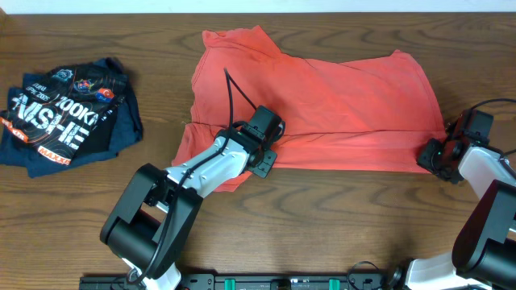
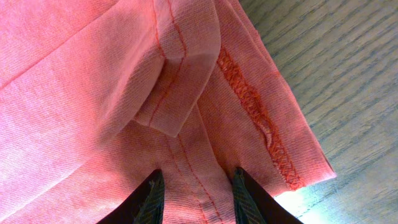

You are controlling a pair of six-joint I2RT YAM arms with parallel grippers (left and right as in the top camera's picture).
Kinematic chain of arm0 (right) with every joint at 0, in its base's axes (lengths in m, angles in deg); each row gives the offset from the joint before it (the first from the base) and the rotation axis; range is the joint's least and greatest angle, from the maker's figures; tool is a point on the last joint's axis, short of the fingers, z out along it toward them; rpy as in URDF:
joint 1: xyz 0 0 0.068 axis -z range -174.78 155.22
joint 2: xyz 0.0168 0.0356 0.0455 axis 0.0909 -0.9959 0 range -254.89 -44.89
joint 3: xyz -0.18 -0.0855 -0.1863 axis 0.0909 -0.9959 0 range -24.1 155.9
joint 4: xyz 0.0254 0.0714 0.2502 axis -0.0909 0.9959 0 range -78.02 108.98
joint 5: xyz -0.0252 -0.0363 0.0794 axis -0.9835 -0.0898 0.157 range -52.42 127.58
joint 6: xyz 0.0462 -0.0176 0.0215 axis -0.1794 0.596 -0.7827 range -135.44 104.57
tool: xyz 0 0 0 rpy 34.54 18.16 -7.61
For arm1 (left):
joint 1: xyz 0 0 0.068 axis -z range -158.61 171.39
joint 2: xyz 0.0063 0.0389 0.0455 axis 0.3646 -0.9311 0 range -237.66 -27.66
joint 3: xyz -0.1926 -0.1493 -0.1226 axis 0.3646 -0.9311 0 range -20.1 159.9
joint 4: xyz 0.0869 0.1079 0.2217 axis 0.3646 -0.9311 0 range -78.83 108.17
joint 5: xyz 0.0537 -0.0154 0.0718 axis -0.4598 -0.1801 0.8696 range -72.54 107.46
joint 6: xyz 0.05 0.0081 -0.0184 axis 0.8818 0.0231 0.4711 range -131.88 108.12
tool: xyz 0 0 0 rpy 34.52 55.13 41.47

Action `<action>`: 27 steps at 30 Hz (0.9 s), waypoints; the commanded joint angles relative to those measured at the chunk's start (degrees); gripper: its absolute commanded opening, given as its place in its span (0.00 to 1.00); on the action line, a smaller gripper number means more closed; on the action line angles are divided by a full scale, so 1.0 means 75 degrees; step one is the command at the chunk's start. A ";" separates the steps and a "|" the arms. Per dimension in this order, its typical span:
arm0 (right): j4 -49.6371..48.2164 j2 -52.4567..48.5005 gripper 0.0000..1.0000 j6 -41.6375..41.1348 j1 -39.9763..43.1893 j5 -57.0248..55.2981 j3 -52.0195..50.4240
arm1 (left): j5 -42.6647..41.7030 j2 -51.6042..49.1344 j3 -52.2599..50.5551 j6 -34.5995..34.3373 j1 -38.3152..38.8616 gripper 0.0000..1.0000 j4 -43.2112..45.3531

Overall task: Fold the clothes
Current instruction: 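Grasp the shirt's near middle with the left gripper, right holding right edge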

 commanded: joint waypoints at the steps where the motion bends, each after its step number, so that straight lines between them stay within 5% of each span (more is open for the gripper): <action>1: 0.0041 -0.0140 0.35 0.0026 -0.0041 0.0050 -0.0219 | 0.0734 -0.0041 0.0000 0.0020 0.0009 0.06 0.0003; 15: 0.0041 -0.0140 0.35 0.0023 -0.0041 0.0050 -0.0219 | 0.1728 0.0452 0.0495 0.0399 -0.0143 0.06 0.0539; 27: 0.0015 -0.0140 0.35 0.0026 -0.0041 0.0047 -0.0219 | 0.1358 0.0449 0.0493 0.0157 -0.0140 0.09 -0.0752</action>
